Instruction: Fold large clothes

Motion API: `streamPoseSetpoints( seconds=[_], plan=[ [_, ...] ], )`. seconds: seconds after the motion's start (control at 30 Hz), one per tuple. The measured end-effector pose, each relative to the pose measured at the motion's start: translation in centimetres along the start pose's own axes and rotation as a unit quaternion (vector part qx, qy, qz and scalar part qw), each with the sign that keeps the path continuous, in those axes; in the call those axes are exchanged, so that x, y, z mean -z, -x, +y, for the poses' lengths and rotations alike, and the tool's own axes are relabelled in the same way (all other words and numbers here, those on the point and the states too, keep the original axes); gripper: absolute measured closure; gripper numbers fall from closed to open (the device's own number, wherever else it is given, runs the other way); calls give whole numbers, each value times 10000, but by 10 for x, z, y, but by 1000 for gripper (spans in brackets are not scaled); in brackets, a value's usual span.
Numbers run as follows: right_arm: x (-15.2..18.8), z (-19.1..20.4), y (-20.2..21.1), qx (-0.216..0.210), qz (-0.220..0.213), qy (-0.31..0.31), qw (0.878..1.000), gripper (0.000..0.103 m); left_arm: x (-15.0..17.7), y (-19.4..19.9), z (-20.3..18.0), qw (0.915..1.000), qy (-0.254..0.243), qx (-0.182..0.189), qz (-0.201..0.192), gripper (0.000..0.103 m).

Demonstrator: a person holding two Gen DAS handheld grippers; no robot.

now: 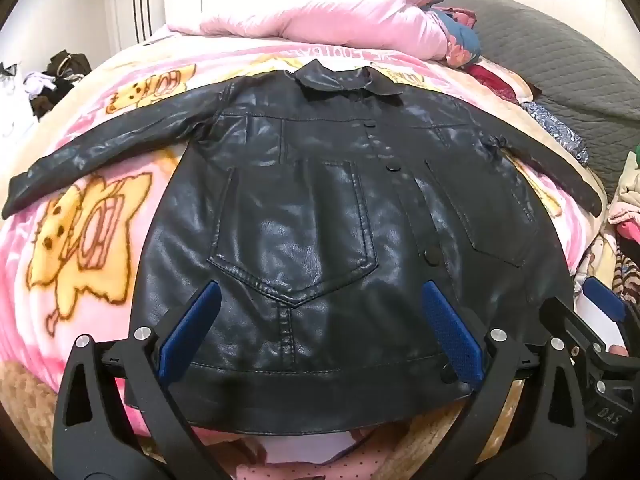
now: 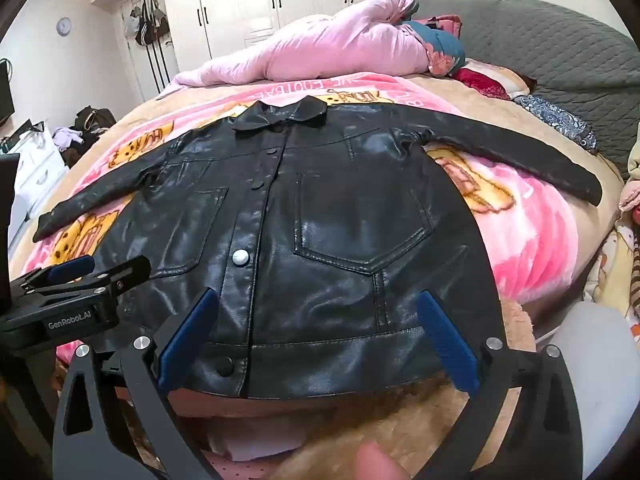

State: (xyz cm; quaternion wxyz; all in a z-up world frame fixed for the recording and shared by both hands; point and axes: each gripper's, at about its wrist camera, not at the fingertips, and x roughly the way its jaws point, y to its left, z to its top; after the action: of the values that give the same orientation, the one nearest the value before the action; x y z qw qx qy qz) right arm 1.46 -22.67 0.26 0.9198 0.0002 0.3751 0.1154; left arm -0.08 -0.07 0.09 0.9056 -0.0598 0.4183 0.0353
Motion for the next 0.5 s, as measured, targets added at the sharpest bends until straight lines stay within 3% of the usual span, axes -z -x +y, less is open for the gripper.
streamPoseSetpoints(
  seconds=[0.5],
  plan=[
    [0,1,10,140,-90,28,9999,4,-2,5,-4,10000,-69,17,-50,9]
  ],
)
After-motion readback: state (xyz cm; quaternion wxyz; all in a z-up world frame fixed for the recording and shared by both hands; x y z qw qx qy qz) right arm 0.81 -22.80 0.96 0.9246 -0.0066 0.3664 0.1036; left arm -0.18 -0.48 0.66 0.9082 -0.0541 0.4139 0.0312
